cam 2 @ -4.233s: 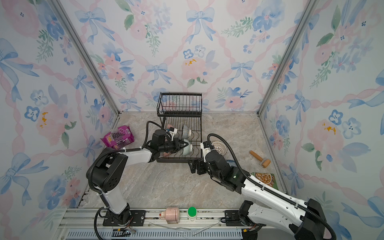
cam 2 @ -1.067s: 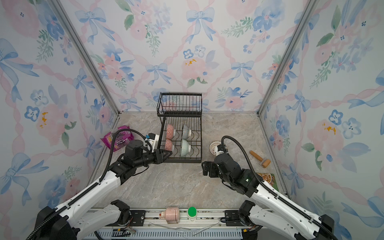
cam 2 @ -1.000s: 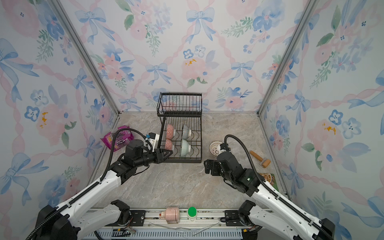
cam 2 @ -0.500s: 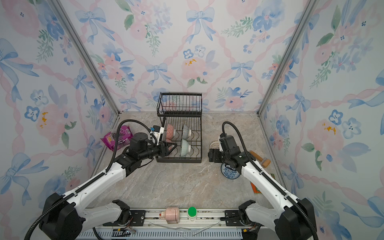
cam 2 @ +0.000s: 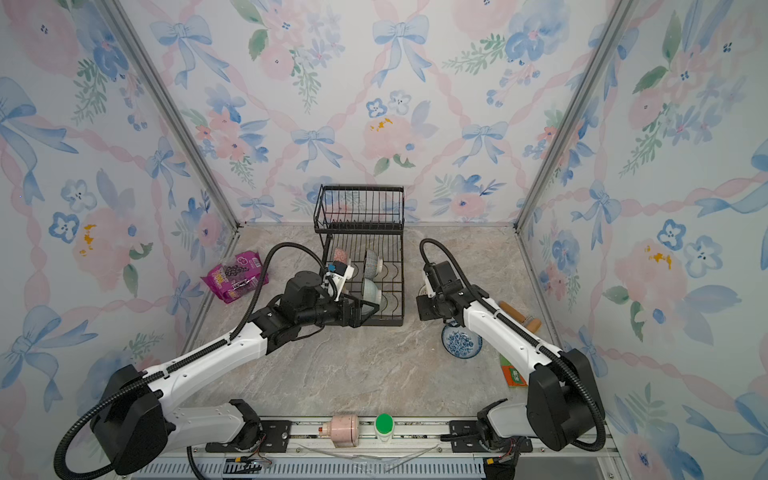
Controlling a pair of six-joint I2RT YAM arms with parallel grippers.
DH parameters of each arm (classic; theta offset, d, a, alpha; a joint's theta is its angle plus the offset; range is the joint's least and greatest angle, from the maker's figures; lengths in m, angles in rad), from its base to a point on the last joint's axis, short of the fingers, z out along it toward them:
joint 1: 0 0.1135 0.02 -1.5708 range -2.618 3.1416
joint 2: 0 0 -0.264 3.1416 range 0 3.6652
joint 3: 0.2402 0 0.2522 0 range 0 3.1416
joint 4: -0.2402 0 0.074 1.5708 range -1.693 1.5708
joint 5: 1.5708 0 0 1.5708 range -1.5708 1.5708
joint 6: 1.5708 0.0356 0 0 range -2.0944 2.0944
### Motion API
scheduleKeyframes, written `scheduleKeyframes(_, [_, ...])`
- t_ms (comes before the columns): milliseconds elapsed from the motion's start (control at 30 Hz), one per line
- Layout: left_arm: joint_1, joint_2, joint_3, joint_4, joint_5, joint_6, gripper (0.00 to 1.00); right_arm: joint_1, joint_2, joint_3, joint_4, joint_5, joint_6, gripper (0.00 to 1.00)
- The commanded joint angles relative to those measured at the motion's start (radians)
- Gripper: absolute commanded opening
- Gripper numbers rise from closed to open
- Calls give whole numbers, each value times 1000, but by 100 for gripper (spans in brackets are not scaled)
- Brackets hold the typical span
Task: Load bowls into a dish rack
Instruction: Move the bowl to the center of the table.
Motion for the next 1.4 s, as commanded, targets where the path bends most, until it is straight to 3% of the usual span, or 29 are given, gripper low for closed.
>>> scheduleKeyframes(0, [-10,-7,1,1,-63,-28,98,-2,43,38,1,28,-58,56])
scheduleKeyframes(367, [-34,-49,-60,70,-65,-88,98,9,165,69,24,52,-103,52])
scheduleKeyframes(833, [-38,-102,-87,35,-141,-108,98,13,217,86,38,68,-131,46])
scheduleKeyframes(1367, [-38,-107,-87,28,-152,-112,98,21,244,94,32,82,-140,36])
